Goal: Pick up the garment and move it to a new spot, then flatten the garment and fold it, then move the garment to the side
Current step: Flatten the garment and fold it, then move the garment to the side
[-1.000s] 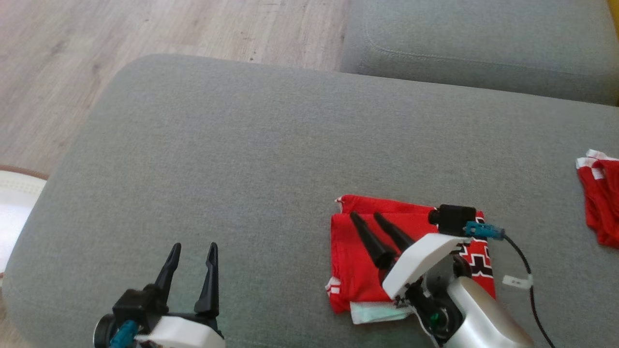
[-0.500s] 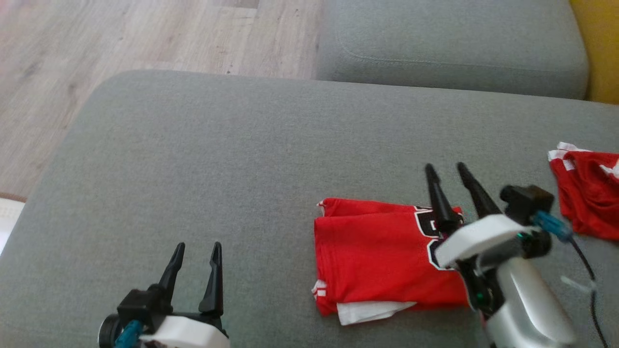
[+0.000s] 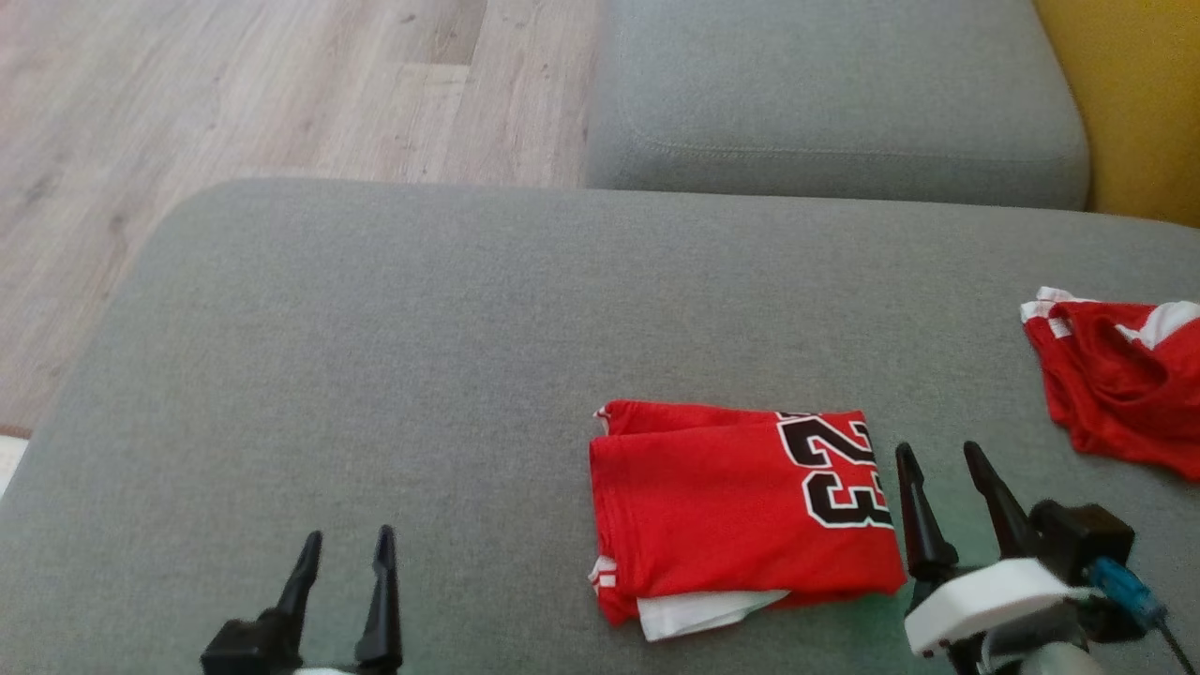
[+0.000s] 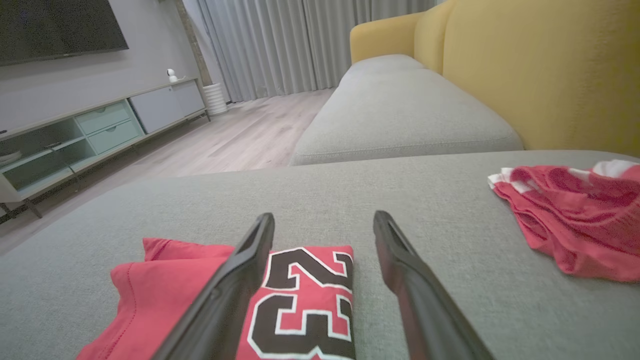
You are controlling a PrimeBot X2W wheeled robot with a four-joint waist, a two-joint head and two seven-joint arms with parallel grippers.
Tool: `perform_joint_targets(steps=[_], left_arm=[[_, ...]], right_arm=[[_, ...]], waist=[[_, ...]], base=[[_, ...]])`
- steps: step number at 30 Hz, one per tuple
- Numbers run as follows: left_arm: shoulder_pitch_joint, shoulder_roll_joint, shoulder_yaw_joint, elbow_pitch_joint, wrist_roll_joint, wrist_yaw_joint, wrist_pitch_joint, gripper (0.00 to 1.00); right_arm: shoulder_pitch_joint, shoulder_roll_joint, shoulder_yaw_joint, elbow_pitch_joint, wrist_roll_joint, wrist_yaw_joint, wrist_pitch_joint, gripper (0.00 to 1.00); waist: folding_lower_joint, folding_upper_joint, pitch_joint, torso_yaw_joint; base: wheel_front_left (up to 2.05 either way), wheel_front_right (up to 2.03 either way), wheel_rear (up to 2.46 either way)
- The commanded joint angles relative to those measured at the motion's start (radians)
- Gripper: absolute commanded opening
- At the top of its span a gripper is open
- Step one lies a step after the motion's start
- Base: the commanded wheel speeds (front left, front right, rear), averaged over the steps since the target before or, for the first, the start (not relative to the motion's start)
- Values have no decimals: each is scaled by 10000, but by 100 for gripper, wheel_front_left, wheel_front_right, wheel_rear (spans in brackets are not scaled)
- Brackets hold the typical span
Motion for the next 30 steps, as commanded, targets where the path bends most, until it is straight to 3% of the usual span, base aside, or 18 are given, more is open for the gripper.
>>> perform_joint_targets(steps=[1,21,30], left_arm=[[-275,193,575,-335,94,70,-107,100],[-32,77,710,-147,279,-130,-108,100],[-154,65,668,-128,309,-161,-102,100]], right_arm=[[-211,-51,176,-371,0,-7,-203,100],[61,-51,82,214,-61,-7,-433,100],[-416,-51,-278,740,-711,-7,379,100]], waist=[[1,-1,-61,-40],[1,-1,-214,-132],[1,-1,-45,97]], base=[[0,0,0],[0,0,0],[0,0,0]])
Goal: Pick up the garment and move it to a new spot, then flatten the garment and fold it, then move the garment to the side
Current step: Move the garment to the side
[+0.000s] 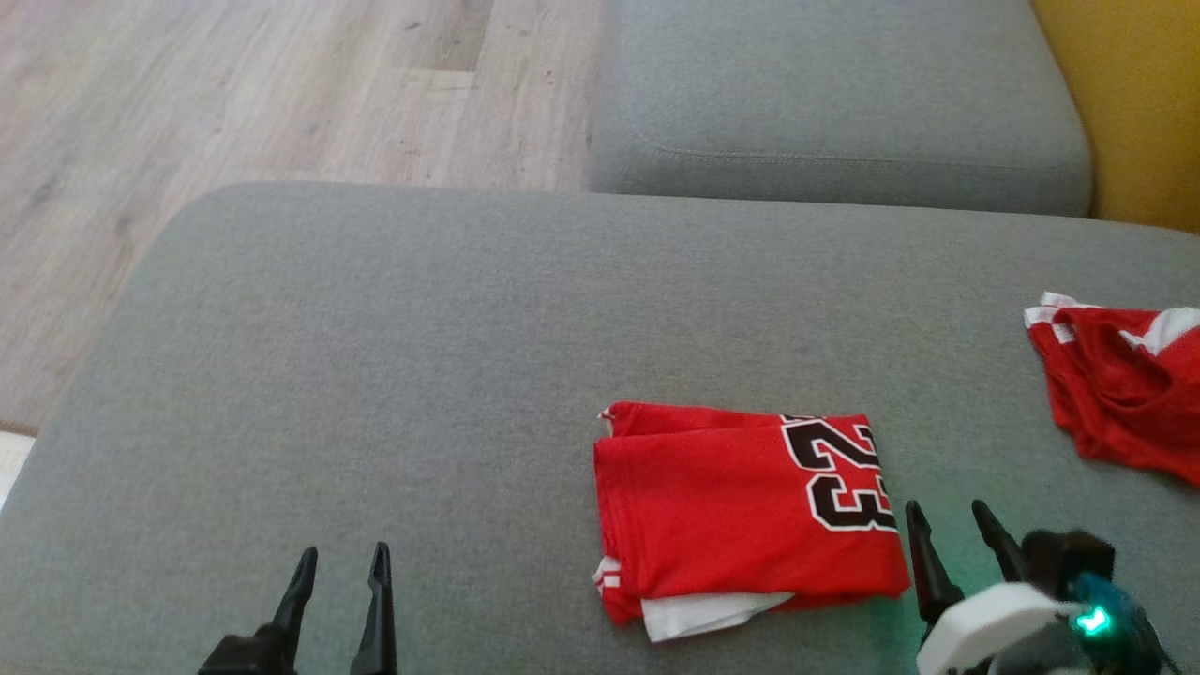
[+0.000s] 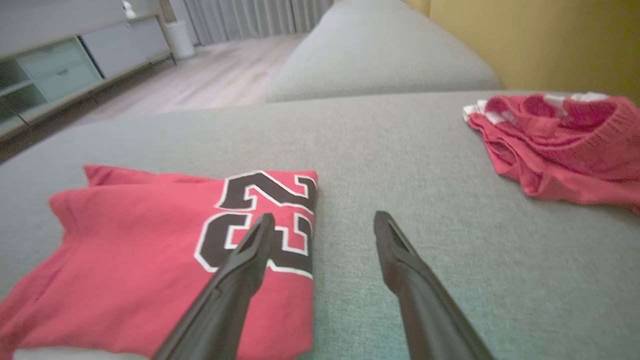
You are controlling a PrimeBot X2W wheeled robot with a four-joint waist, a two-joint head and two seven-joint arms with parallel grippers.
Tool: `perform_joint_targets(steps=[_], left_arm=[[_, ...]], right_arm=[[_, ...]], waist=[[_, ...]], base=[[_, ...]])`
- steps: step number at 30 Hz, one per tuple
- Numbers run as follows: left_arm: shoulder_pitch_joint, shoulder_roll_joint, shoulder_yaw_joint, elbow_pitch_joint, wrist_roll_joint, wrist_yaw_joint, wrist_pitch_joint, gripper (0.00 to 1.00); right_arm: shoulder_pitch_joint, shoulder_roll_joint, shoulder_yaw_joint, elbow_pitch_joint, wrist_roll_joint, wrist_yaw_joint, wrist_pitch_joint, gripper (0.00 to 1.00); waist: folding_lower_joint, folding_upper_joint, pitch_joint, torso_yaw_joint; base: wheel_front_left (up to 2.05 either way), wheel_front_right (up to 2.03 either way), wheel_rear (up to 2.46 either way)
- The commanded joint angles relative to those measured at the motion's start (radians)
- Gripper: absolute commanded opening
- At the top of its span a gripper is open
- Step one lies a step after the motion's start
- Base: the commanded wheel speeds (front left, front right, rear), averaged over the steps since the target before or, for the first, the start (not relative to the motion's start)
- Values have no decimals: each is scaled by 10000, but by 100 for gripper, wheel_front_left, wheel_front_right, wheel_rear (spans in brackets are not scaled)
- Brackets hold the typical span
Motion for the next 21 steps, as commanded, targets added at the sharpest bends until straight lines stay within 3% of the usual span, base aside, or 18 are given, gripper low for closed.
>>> perform_joint_targets(steps=[1,12,19,20,21], left_arm=[[-572,65,317,-218,127,-10,-98,100],[-627,-72,168,-39,121,-56,-50,100],[-608,-153,147,22,161,-93,-69,100],[-602,-158,151,24,171,-91,-72,100],[-600,-161,157,23,183,-85,-74,100]], right_arm=[[-810,-68,158,-220,-98,-7,107,100],[-1905,-68,-619,1361,-608,-7,2267,100],[-2147,-68,-366,2104,-387,-7,3230,98],[-2175,-68,-318,2127,-330,-7,3291,62],[-2204,-68,-274,2138,-288,-7,3344,43]], waist=[[0,0,54,84],[0,0,379,1114],[0,0,592,1493],[0,0,622,1500],[0,0,661,1499]], base=[[0,0,0],[0,0,0],[0,0,0],[0,0,0],[0,0,0]])
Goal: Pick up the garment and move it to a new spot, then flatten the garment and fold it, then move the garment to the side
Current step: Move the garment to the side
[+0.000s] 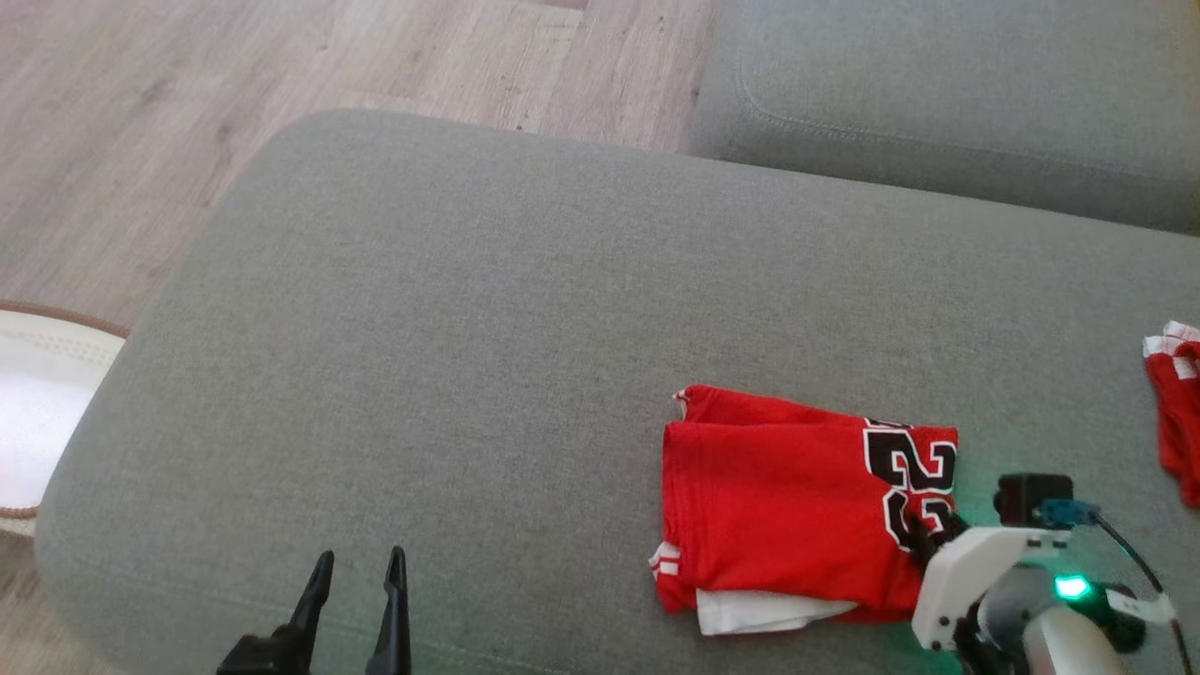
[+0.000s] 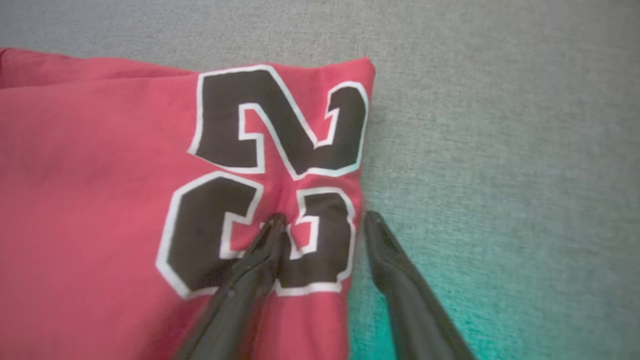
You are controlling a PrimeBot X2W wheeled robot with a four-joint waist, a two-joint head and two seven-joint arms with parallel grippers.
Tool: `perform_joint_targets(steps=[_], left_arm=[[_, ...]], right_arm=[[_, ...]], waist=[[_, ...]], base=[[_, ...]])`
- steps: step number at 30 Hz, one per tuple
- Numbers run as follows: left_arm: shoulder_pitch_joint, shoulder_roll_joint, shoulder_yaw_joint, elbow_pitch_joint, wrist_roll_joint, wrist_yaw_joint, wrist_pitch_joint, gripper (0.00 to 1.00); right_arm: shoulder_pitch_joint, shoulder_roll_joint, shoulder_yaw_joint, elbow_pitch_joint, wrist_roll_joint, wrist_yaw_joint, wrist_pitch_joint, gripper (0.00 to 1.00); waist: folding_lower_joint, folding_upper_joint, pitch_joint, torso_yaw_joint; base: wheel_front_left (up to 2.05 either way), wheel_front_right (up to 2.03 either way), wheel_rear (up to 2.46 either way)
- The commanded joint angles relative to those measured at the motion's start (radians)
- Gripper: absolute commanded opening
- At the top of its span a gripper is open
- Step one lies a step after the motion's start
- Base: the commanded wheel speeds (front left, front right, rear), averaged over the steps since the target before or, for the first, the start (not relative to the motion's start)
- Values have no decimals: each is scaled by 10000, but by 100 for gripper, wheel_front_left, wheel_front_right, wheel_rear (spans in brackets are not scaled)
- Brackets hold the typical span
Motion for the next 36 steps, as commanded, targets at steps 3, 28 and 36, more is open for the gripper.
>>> perform_joint_targets(steps=[3,28,36], left_arm=[[-523,51,346,-242,151,-12,-107,100],[-1399,402,891,-1019,380,-39,-70,100],[-1549,476,892,-887,395,-46,-57,100]], right_arm=[[-465,-41,398,-145,134,-7,34,0],[-2970,-278,-309,-2107,-296,-7,-324,0],[-3756,-120,107,-1626,-122,-7,-488,0]], waist=[[-1,0,106,-71],[-1,0,1673,-5653],[-1,0,1631,-5656]], base=[[0,0,0],[0,0,0],[0,0,0]])
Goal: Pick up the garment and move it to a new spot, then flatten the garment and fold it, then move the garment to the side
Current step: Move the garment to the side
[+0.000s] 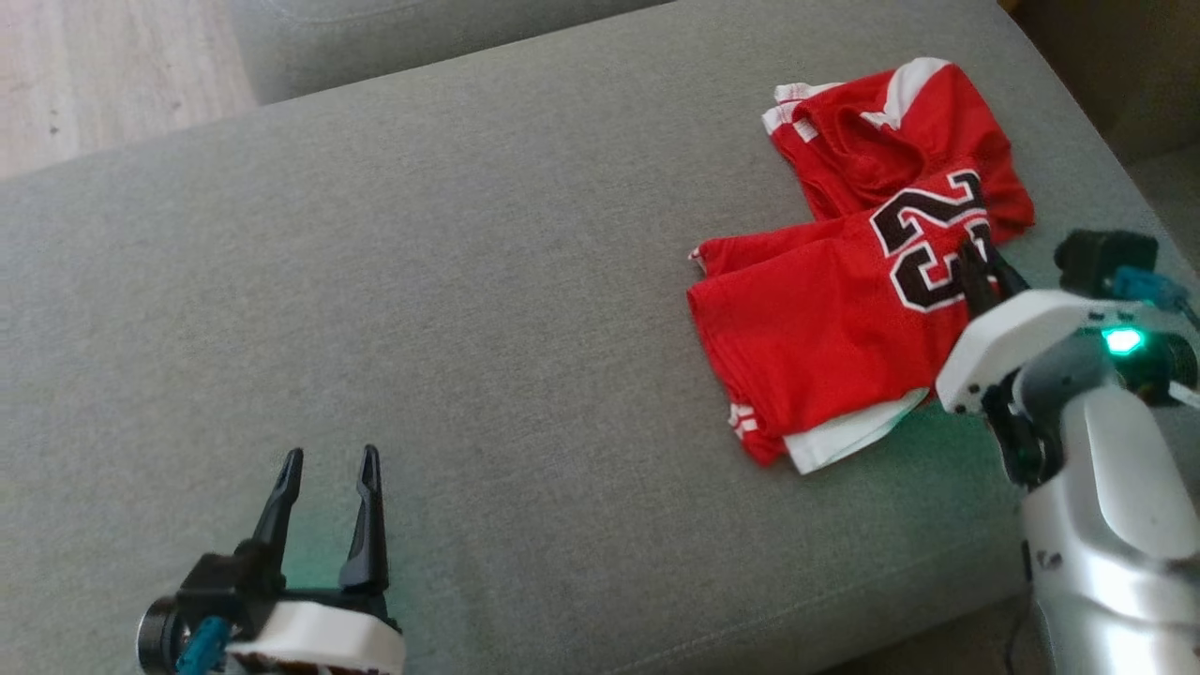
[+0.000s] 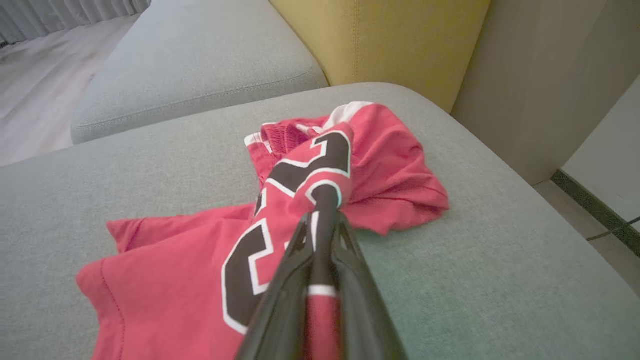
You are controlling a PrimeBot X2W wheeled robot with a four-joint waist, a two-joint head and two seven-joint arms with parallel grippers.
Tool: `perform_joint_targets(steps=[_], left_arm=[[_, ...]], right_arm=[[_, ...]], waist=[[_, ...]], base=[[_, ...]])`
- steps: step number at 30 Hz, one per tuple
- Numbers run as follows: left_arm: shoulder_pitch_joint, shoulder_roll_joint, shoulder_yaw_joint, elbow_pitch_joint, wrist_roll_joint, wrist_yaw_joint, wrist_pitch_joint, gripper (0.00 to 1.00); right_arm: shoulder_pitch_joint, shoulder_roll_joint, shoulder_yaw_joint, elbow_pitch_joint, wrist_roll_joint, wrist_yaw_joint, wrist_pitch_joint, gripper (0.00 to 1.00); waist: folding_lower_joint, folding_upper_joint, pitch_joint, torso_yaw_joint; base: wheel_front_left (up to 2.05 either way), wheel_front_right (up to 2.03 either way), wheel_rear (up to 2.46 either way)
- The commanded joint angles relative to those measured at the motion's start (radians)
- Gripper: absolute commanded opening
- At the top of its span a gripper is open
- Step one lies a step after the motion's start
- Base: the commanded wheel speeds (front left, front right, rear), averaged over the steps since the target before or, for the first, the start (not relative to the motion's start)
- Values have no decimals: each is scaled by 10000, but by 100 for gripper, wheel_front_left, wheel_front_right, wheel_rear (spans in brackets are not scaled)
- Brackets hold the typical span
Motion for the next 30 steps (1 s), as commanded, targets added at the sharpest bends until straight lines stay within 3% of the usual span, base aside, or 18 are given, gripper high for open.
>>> perform_joint_targets(steps=[1,14,25,28,29,30], left_arm=[[-455,224,415,-209,126,-37,-58,100],[-315,9,386,-62,72,-65,-95,100],[-613,149,478,-276,219,-57,-91,100],[-685,191,488,-298,243,-50,-77,100],[-719,206,490,-308,253,-49,-74,100],[-755,217,484,-318,266,-52,-68,100]], right_arm=[[-711,111,285,-332,79,-7,-151,0],[-3144,36,-505,1372,-396,-7,-92,0],[-4326,-1591,-2234,2261,-1552,-7,-373,0],[-4328,-1778,-2591,2352,-1777,-7,-406,0],[-4302,-1849,-2838,2396,-1917,-7,-435,30],[-4240,-1908,-3073,2416,-2141,-7,-451,100]], waist=[[-2,0,-50,142],[-2,0,-63,1311],[-2,0,757,1884],[-2,0,934,1922],[-2,0,1004,1936],[-2,0,1076,1960]], base=[[0,0,0],[0,0,0],[0,0,0],[0,0,0],[0,0,0],[0,0,0]])
